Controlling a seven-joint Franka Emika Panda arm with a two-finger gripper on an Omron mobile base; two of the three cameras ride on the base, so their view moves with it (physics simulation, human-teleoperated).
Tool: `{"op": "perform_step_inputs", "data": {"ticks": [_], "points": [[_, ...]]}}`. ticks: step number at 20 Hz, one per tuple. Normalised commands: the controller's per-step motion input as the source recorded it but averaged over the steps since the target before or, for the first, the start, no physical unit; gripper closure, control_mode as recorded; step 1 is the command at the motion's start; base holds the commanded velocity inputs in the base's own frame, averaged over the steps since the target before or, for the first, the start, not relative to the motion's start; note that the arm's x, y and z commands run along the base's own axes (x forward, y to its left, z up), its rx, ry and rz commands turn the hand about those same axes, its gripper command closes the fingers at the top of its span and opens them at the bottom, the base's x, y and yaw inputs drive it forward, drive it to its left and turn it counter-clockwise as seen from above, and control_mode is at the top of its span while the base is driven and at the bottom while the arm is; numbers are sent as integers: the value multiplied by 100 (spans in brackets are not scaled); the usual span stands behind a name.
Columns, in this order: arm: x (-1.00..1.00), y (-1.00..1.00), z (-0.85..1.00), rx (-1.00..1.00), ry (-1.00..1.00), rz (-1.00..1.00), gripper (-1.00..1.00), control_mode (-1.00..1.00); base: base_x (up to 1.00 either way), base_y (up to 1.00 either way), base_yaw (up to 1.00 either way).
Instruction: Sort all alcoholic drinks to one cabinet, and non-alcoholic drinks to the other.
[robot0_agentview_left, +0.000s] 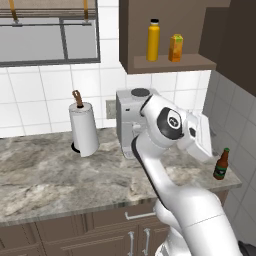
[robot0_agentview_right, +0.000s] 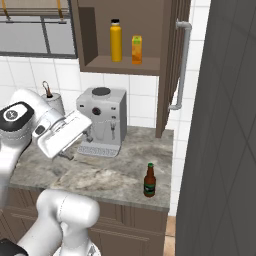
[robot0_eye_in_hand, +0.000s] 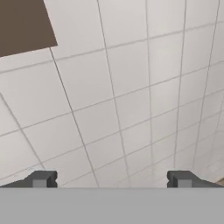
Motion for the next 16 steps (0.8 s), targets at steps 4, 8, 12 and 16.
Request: {"op": "perform_step_inputs", "data": {"ticks": [4, 8, 12, 16], "points": [[1, -17, -24, 0, 26, 1, -100, -100, 0, 0, 0], [0, -14, -19, -3, 22, 0, -100, -100, 0, 0, 0], [0, -10, -20, -3, 19, 6, -100, -100, 0, 0, 0], [0, -16, -15, 0, 11, 5, -100, -100, 0, 0, 0]]}}
